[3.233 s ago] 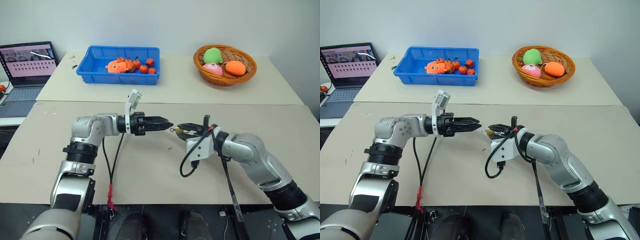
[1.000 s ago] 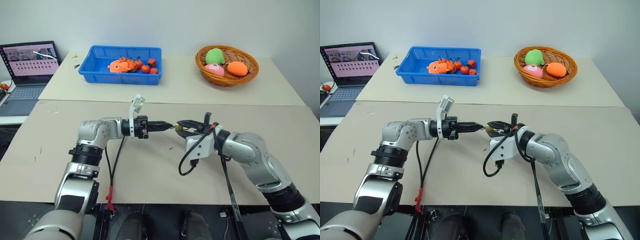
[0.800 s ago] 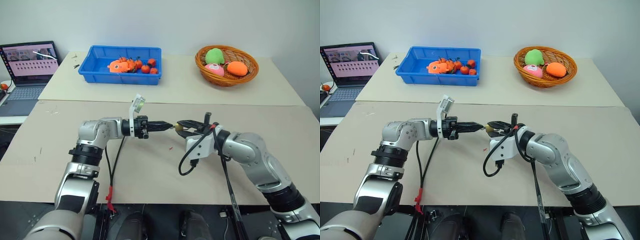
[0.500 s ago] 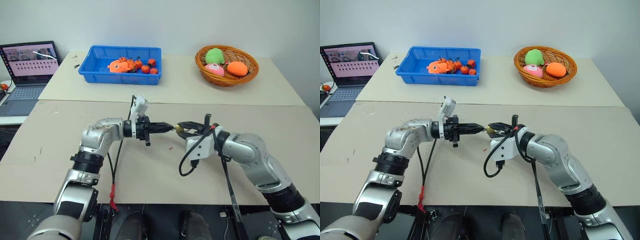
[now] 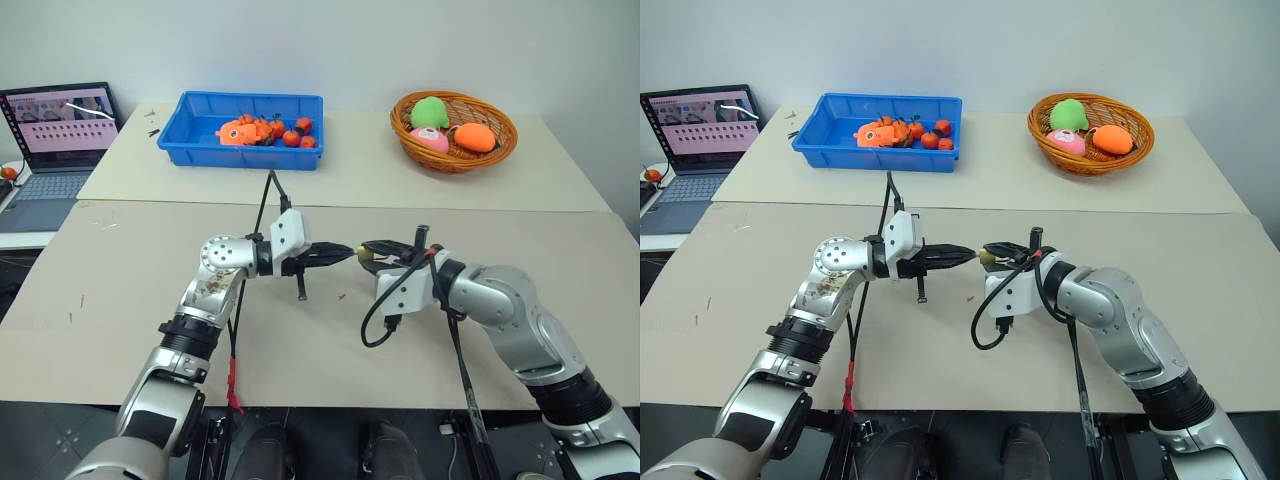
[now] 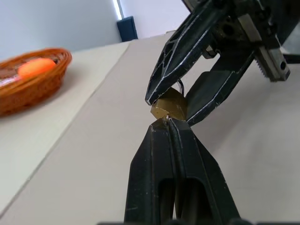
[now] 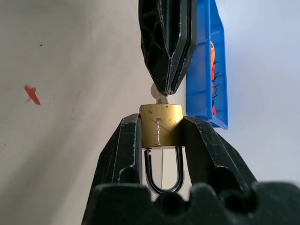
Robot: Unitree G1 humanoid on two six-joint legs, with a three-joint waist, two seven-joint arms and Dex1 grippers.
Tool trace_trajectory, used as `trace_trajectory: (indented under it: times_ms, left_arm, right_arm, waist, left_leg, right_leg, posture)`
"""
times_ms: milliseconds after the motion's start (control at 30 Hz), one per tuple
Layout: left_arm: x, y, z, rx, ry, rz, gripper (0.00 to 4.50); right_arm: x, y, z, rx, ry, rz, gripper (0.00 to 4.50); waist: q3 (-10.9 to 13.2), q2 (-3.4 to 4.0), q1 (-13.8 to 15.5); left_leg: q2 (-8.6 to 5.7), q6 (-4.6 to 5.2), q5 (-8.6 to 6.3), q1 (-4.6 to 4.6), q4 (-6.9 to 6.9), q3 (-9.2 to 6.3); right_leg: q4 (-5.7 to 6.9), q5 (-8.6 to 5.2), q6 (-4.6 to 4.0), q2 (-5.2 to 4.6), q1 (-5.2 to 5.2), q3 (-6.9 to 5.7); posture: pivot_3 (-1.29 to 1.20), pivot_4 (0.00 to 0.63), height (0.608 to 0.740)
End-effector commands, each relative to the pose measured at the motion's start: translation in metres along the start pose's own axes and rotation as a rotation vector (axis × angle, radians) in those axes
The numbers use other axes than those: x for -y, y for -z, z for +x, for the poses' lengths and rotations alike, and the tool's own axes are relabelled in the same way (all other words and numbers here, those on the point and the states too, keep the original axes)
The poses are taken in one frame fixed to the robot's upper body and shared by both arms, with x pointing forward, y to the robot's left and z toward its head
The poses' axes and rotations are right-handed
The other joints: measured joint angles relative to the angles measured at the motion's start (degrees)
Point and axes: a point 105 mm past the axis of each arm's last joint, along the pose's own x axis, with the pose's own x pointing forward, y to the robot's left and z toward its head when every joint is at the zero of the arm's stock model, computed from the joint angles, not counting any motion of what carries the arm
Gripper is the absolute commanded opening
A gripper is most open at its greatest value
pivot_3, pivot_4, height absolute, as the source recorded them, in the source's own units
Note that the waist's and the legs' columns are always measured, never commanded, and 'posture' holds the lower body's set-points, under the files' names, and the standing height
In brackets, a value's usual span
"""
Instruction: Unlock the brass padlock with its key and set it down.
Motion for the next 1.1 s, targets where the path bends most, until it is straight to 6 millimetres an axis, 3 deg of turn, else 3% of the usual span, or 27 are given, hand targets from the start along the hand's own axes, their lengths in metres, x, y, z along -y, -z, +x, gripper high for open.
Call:
trace_trajectory:
  times_ms: [33, 400, 500, 700, 933, 1000, 1100]
  left_arm:
    - [-0.009, -0.008, 0.005, 0.042, -0.042, 0.031, 0.04]
    - [-0.027, -0.007, 0.006, 0.04, -0.083, -0.313, 0.04]
    - [-0.024, -0.012, 0.006, 0.053, -0.064, -0.334, 0.72]
    - [-0.023, -0.014, 0.006, 0.044, -0.062, -0.372, 2.8]
    - [-0.019, -0.011, 0.007, 0.019, -0.028, -0.506, 2.8]
    - [-0.019, -0.014, 0.007, 0.028, 0.011, -0.756, 2.8]
    - [-0.02, -0.022, 0.005, 0.036, 0.04, -0.962, 2.8]
  right_arm:
    - [0.011, -0.011, -0.003, 0.041, 0.051, -0.019, 0.91]
    - [0.011, -0.01, -0.003, 0.033, 0.052, -0.02, 0.91]
    - [0.011, -0.01, -0.002, 0.031, 0.053, -0.02, 0.91]
    - [0.011, -0.01, -0.002, 0.03, 0.053, -0.02, 0.91]
    - [0.01, -0.008, -0.001, 0.024, 0.054, -0.02, 0.91]
    - [0.01, -0.008, -0.001, 0.022, 0.053, -0.02, 0.91]
    - [0.009, -0.006, -0.002, 0.017, 0.052, -0.019, 0.91]
  waist:
    - [0.0, 0.0, 0.01]
    - [0.0, 0.0, -0.04]
    - [0.0, 0.0, -0.13]
    - [0.0, -0.01, 0.02]
    - [0.0, 0.0, -0.02]
    - [0.01, -0.01, 0.0]
    - [0.01, -0.01, -0.04]
  left_leg:
    - [0.0, 0.0, 0.0, 0.0, 0.0, -0.01]
    - [0.0, 0.05, -0.02, -0.04, 0.03, -0.05]
    - [0.01, 0.05, -0.02, -0.03, 0.03, -0.06]
    - [0.01, 0.04, -0.02, -0.03, 0.03, -0.08]
    - [0.01, 0.04, -0.02, -0.03, 0.03, -0.08]
    - [0.01, 0.04, -0.02, -0.03, 0.03, -0.08]
    - [0.02, 0.04, -0.02, -0.05, 0.09, -0.11]
  right_leg:
    - [0.0, 0.0, 0.0, 0.0, 0.0, 0.0]
    - [0.08, 0.0, 0.02, 0.0, -0.01, 0.0]
    - [0.08, -0.01, 0.02, 0.01, -0.01, 0.0]
    - [0.07, 0.0, 0.02, 0.0, -0.01, 0.0]
    - [0.07, -0.01, 0.02, 0.01, -0.01, 0.0]
    - [0.08, -0.01, 0.02, 0.01, -0.01, 0.0]
    - [0.11, -0.02, 0.05, 0.01, -0.02, 0.01]
  posture:
    - [0.0, 0.15, 0.692]
    - [0.0, 0.15, 0.692]
    - [0.0, 0.15, 0.692]
    - [0.0, 0.15, 0.692]
    - [0.0, 0.15, 0.692]
    - [0.0, 0.15, 0.692]
    - [0.0, 0.15, 0.692]
